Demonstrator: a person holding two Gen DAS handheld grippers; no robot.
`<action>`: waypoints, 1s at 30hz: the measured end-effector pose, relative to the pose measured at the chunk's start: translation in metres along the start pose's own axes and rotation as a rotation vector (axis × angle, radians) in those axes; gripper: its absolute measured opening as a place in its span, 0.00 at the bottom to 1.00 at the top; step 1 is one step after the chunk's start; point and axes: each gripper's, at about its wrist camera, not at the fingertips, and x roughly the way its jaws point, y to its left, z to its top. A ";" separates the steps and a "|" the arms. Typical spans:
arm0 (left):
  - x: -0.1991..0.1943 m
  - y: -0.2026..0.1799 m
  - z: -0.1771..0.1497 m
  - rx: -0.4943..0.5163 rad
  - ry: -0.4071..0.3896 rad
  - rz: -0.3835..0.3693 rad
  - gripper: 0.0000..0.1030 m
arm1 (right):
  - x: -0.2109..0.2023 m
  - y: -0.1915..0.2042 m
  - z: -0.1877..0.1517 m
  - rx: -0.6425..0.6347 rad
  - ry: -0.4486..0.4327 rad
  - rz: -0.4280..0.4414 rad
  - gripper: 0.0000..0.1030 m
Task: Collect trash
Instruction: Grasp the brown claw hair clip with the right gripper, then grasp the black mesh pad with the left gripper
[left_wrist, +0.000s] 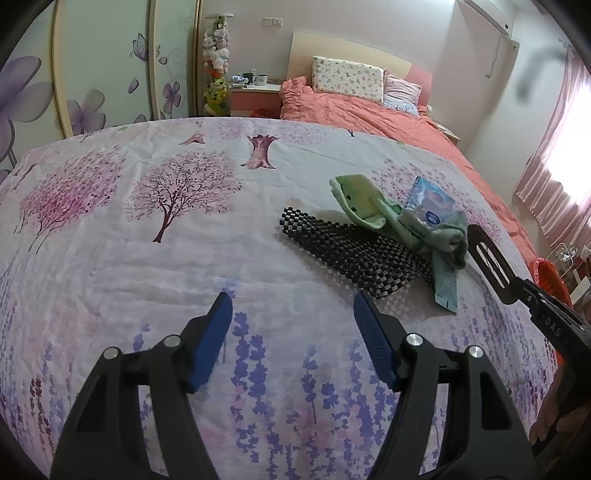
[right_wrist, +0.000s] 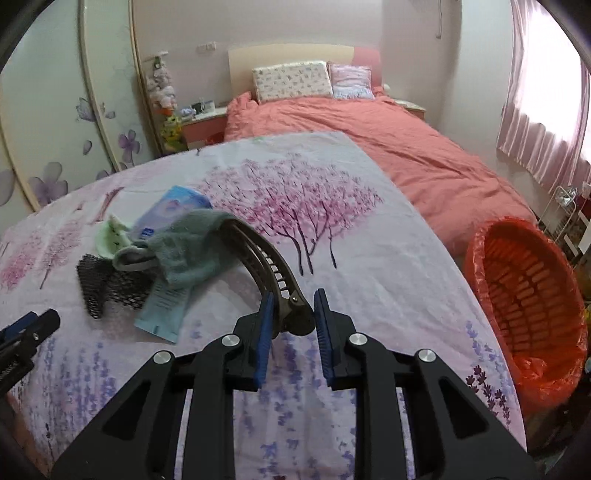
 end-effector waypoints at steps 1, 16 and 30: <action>0.001 0.000 0.000 0.001 0.000 0.001 0.65 | 0.005 -0.002 0.000 0.010 0.014 0.018 0.22; 0.006 -0.006 0.007 0.017 0.003 -0.008 0.65 | 0.036 -0.001 0.010 -0.009 0.068 0.123 0.36; 0.041 -0.045 0.024 0.043 0.064 0.014 0.59 | 0.027 -0.029 0.004 0.065 0.059 0.062 0.32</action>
